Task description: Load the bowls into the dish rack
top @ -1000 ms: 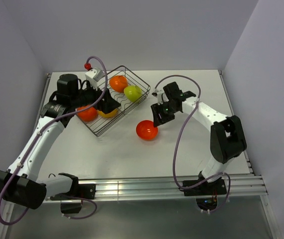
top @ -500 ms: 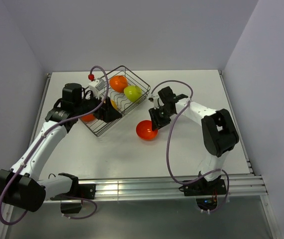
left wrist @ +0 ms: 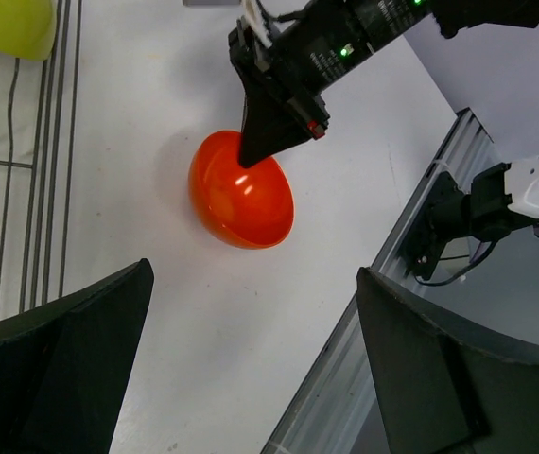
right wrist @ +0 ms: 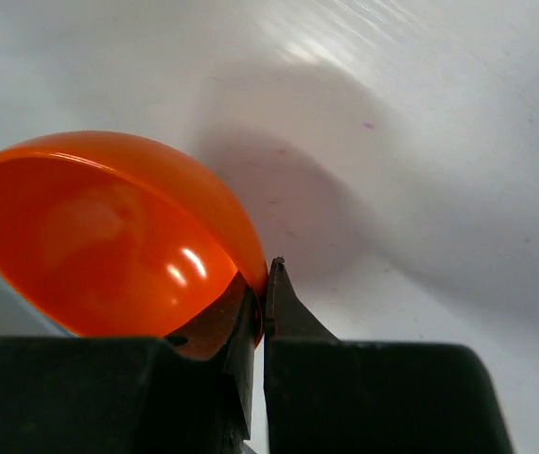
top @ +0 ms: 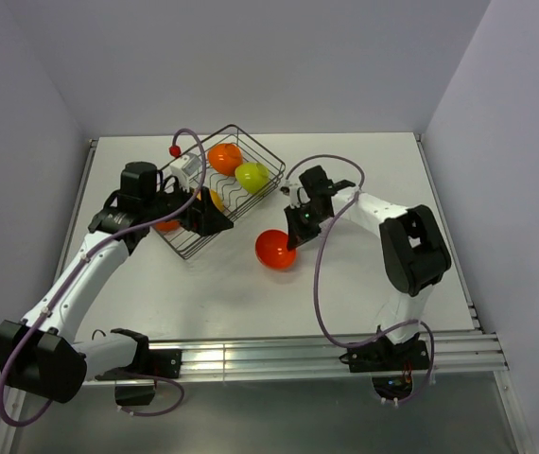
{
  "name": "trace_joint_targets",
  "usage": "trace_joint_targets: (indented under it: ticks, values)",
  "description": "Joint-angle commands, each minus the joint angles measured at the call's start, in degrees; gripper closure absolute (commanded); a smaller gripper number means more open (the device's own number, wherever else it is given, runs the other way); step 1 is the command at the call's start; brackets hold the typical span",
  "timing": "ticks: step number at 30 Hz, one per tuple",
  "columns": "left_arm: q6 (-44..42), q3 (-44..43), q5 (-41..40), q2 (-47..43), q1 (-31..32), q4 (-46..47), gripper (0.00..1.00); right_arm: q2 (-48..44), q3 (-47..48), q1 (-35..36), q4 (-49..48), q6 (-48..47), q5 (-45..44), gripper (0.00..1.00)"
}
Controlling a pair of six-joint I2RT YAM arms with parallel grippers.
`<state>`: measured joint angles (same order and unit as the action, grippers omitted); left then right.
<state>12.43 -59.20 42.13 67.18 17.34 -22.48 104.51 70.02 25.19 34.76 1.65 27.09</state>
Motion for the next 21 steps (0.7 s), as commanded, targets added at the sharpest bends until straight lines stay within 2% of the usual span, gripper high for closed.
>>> trace_joint_targets:
  ticks: [1,6,11,15,19,21]
  values:
    - [3.03,1.10,3.75,-1.44,0.06,3.49,0.06,-8.61,0.56,-1.19,-6.18,1.77,9.37,1.00]
    - [8.57,2.68,6.64,-0.29,0.15,6.74,0.06,-17.66,1.70,-1.99,-12.25,6.69,14.83,1.00]
    - [18.41,4.18,16.48,-0.90,0.06,16.57,0.04,-20.49,5.29,-1.99,-14.29,9.86,21.59,1.00]
    - [25.18,10.05,16.15,-6.79,0.06,30.72,0.01,-20.84,5.74,-3.47,-17.00,14.16,28.45,1.00]
    - [28.53,10.60,16.23,-7.68,0.15,33.03,0.01,-20.66,5.74,-3.92,-18.24,15.92,31.70,1.00]
    - [30.54,9.64,15.45,-6.27,0.15,32.07,0.00,-21.01,5.57,-3.92,-18.33,17.07,30.31,1.00]
